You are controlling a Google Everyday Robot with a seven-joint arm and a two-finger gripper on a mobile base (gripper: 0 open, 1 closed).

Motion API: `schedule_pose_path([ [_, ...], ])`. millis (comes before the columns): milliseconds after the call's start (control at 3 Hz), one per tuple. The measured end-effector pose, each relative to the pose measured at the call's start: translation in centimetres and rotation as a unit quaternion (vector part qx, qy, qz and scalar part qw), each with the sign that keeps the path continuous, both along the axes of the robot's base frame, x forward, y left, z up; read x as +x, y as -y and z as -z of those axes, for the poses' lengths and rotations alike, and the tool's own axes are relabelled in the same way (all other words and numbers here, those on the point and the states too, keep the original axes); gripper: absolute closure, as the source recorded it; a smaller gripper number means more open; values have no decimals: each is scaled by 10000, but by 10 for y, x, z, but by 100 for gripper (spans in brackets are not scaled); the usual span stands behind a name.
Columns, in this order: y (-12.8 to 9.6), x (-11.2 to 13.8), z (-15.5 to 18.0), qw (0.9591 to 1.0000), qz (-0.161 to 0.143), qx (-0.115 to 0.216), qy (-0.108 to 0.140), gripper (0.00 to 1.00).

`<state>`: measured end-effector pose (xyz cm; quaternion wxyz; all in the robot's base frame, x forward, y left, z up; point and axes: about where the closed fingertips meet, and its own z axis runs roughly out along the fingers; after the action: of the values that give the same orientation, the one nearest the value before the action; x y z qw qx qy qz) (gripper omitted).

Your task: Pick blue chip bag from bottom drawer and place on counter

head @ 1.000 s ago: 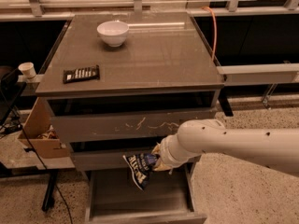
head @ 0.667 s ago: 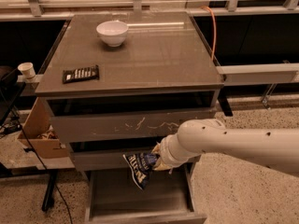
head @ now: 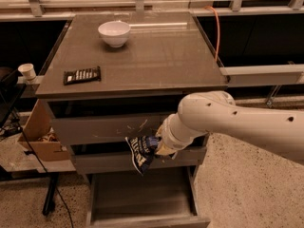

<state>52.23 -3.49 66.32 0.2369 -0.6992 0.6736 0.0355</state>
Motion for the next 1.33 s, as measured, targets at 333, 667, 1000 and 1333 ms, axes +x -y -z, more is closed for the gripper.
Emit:
schedule_pose_path([
  [333,-1,12,-103,9994,221,-177,183,100],
  [667,3,4,-94,9995,169,-264,22,100],
  [1000,-5,9,-106,9993,335,-112,-94,100],
  [1333,-12,19,-140,9985,497,19,-235,100],
])
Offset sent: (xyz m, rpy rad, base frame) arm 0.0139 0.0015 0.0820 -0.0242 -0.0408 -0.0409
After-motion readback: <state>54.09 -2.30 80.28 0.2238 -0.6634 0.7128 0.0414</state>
